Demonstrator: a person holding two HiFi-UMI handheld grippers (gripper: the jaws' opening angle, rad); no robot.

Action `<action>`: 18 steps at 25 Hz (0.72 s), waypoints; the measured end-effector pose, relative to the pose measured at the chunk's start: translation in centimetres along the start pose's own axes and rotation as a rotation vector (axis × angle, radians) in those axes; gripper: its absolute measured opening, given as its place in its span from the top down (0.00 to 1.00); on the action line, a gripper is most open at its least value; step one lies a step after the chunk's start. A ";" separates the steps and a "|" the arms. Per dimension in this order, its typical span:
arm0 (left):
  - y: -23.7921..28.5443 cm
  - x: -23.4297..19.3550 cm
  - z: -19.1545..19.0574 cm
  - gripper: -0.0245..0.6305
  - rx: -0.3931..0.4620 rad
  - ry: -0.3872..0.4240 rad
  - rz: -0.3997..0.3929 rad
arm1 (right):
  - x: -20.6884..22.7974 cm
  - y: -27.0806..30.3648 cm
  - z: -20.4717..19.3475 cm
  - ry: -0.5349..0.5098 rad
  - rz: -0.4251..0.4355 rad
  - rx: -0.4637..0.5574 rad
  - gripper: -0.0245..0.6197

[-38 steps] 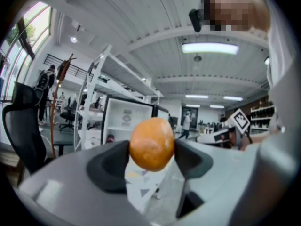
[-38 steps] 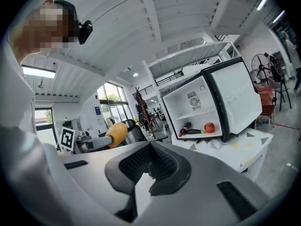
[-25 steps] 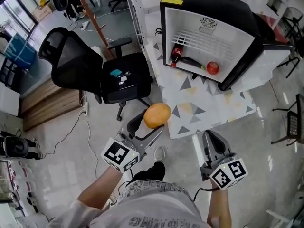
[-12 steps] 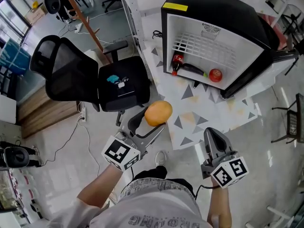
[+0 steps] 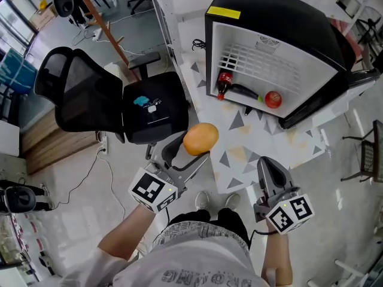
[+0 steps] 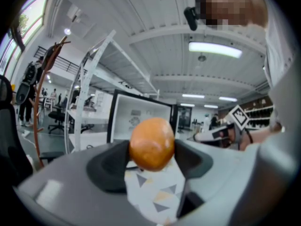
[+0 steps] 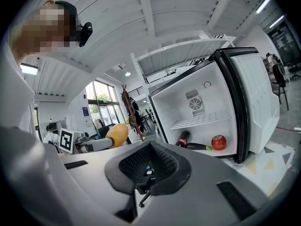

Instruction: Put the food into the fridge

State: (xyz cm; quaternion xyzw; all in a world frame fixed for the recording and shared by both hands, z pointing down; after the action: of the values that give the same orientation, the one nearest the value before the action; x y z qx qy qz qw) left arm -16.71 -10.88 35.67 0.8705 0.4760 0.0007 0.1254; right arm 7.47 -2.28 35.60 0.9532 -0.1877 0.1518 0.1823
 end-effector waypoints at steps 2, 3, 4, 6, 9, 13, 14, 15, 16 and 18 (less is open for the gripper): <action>0.5 -0.2 0.3 0.50 0.001 0.000 0.002 | 0.3 0.3 0.3 0.000 0.004 -0.001 0.96; 0.8 -0.3 0.4 0.50 0.000 0.001 0.003 | 0.6 0.4 0.4 0.000 0.006 0.000 0.96; 1.1 -0.3 0.5 0.50 0.000 0.002 0.004 | 0.8 0.6 0.6 0.001 0.007 0.001 0.96; 1.9 -0.4 0.9 0.50 -0.001 0.007 0.006 | 1.5 0.8 1.0 0.004 0.011 0.006 0.96; 3.3 -0.5 1.1 0.50 -0.001 0.014 0.018 | 2.8 1.5 1.5 0.003 0.028 0.011 0.96; 5.2 -0.6 1.3 0.50 -0.014 0.014 0.048 | 4.4 2.4 2.2 0.005 0.065 0.006 0.96; 5.8 -0.6 1.3 0.50 -0.017 0.015 0.055 | 4.9 2.6 2.4 0.005 0.073 0.006 0.96; 6.3 -0.6 1.5 0.50 -0.019 0.016 0.062 | 5.4 2.8 2.7 0.005 0.081 0.005 0.96; 6.9 -0.7 1.6 0.50 -0.022 0.018 0.069 | 5.8 3.0 2.9 0.004 0.090 0.004 0.96; 8.0 -0.7 1.8 0.50 -0.026 0.022 0.082 | 6.8 3.3 3.4 0.001 0.106 0.003 0.96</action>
State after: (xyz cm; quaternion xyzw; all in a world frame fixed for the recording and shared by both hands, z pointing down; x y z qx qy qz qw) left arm -10.22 -16.00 35.74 0.8875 0.4413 0.0214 0.1312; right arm 12.86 -8.61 35.99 0.9420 -0.2375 0.1621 0.1728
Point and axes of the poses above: the fingertips, and each gripper's own axes: y forward along the fingers, x to its right, z out of its top, the point moved 7 cm from there along -y, backward along the fingers, and after that the axes turned 6 degrees about -x, right-handed, at the moved point
